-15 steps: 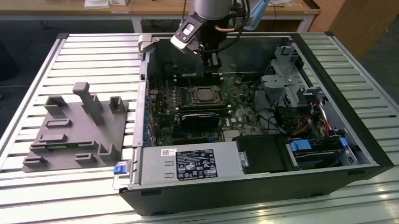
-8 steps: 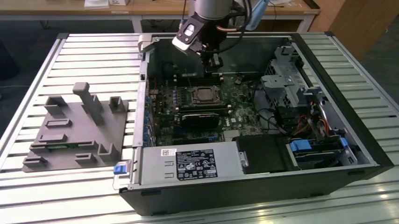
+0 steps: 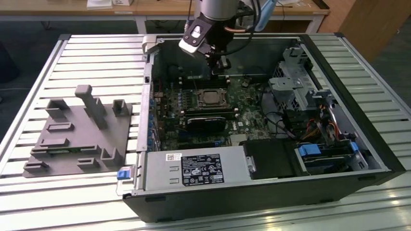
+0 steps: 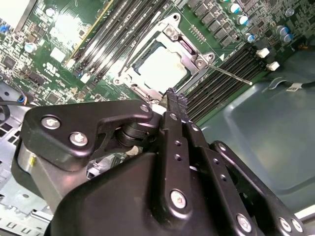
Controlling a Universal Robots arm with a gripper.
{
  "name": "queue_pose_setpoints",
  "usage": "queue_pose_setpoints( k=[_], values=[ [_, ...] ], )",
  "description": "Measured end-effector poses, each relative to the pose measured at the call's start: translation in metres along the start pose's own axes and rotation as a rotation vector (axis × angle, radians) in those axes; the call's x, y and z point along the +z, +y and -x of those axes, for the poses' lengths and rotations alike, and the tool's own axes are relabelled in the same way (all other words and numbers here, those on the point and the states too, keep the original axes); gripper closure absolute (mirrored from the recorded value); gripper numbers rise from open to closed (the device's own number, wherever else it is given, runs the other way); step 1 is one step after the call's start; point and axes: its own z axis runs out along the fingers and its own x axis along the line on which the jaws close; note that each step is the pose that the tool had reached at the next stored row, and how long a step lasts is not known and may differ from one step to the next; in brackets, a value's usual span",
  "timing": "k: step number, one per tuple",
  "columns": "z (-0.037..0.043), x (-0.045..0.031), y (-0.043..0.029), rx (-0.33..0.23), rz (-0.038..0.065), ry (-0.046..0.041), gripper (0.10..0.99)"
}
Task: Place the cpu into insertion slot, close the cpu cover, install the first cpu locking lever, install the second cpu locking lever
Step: 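Install the first cpu locking lever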
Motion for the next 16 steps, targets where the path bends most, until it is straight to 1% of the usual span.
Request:
queue_pose_setpoints(
  k=[4, 10, 16],
  values=[
    [0.0, 0.0, 0.0, -0.032, 0.0, 0.0009, 0.98],
    [0.0, 0.0, 0.0, -0.093, -0.001, 0.0025, 0.98],
    [0.0002, 0.0, -0.0001, -0.133, -0.002, 0.0037, 0.98]
  ],
)
